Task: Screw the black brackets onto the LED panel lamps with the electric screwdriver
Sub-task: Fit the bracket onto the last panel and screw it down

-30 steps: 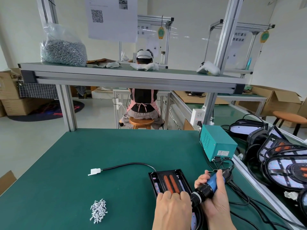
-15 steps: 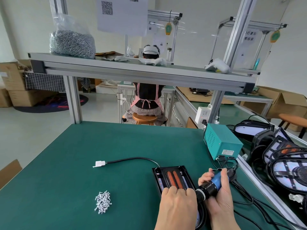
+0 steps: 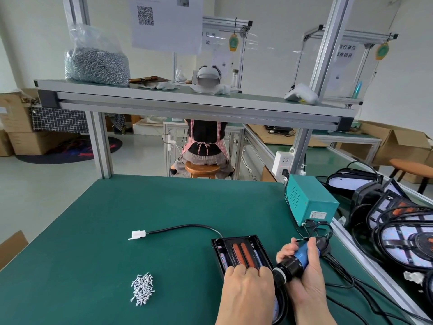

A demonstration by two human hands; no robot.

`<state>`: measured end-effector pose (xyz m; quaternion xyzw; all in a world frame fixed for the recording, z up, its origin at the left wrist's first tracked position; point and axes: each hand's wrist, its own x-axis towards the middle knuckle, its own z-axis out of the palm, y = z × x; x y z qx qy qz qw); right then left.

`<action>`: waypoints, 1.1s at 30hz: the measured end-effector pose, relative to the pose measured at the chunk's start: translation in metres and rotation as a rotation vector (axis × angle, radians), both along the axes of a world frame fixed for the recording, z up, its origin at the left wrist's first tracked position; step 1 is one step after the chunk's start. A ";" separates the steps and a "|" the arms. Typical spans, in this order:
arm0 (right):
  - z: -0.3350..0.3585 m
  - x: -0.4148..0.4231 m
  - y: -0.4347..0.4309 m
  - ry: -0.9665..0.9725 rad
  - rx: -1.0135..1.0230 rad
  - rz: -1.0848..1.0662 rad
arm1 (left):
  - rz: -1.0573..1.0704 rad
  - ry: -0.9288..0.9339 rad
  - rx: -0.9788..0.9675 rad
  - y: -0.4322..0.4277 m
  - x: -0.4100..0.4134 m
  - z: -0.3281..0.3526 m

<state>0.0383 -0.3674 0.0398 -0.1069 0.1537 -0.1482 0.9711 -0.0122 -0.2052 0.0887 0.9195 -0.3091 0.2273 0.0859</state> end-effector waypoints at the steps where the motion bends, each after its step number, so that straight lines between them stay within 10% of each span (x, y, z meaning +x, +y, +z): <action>1: 0.000 0.000 0.000 -0.002 -0.003 0.000 | 0.009 0.014 -0.007 0.001 0.000 0.001; 11: -0.003 0.001 -0.001 -0.027 0.016 -0.013 | -0.070 0.232 -0.092 0.012 0.004 -0.005; 19: -0.001 0.002 0.000 -0.037 0.014 -0.035 | 0.213 0.611 -0.863 0.054 0.031 -0.025; 33: -0.002 0.002 0.001 -0.033 0.018 -0.039 | 0.202 1.001 -0.932 0.033 0.051 -0.033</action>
